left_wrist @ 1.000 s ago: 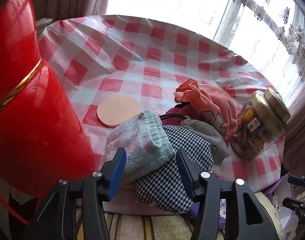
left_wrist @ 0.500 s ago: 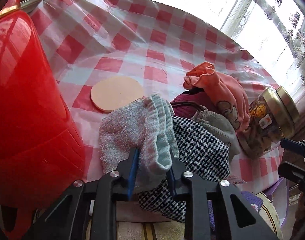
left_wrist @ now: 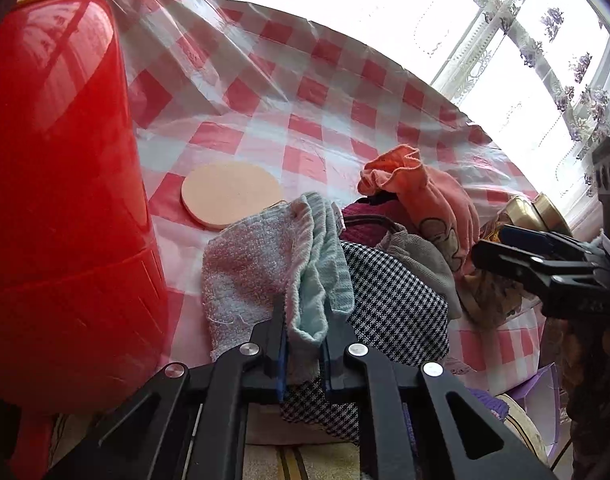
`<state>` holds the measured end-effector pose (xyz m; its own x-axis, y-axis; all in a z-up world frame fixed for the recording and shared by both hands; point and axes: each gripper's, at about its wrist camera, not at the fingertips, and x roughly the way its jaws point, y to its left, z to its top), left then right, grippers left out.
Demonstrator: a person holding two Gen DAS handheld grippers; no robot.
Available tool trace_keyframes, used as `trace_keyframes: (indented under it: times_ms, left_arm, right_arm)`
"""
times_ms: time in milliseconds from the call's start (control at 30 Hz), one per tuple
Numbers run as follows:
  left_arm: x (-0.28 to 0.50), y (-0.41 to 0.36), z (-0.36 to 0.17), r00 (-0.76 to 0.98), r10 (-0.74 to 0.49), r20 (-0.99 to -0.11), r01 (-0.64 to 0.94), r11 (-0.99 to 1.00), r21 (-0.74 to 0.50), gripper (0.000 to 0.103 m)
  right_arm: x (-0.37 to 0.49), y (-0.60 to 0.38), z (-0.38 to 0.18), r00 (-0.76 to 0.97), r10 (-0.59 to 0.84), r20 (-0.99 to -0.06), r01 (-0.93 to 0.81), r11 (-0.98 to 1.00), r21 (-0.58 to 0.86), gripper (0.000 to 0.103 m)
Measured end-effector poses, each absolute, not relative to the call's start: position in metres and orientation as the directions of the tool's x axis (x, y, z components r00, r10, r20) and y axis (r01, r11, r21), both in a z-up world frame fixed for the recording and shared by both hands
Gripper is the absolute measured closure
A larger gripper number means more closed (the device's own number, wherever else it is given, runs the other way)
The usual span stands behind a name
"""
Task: Organize soft objects
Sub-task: 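Grasp the light blue towel with the left tool while the right grasps the pink fleece cloth, then carry the pink cloth into the box with the right tool while the left lifts the towel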
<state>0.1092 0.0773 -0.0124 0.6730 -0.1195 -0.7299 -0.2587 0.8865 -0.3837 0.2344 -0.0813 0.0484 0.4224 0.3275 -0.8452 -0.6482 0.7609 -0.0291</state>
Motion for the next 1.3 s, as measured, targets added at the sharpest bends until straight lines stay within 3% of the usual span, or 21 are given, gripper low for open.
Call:
trace_keyframes:
  times_ms: [333,400,433,467,767,1033,1300]
  left_arm:
    - [0.101,0.082,-0.006,0.715,-0.123,-0.689,-0.241,0.881,-0.408,0.091]
    - [0.1,0.081,-0.004,0.722,-0.124,-0.681,-0.234,0.882,-0.409,0.091]
    - [0.099,0.081,-0.003,0.727,-0.123,-0.675,-0.232,0.882,-0.411,0.091]
    - [0.098,0.081,-0.002,0.733,-0.12,-0.669,-0.231,0.882,-0.412,0.092]
    - [0.083,0.08,0.016,0.81,-0.074,-0.582,-0.209,0.89,-0.405,0.092]
    - [0.068,0.073,0.04,0.863,-0.056,-0.502,-0.168,0.906,-0.389,0.092]
    - [0.056,0.052,0.061,0.879,-0.072,-0.472,-0.125,0.92,-0.373,0.092]
  right_arm:
    - [0.262,-0.041,0.035,0.485,0.26,-0.835,-0.65,0.746,-0.146,0.017]
    - [0.268,-0.036,0.028,0.479,0.25,-0.842,-0.654,0.741,-0.152,0.039]
    - [0.271,-0.036,0.024,0.47,0.244,-0.848,-0.654,0.742,-0.149,0.071]
    - [0.273,-0.037,0.022,0.461,0.243,-0.854,-0.648,0.75,-0.136,0.089]
    - [0.246,-0.063,0.091,0.547,0.358,-0.757,-0.649,0.753,-0.113,0.093]
    - [0.202,-0.128,0.149,0.55,0.443,-0.708,-0.63,0.776,-0.004,0.093]
    - [0.154,-0.259,0.168,0.591,0.384,-0.709,-0.494,0.867,0.058,0.093]
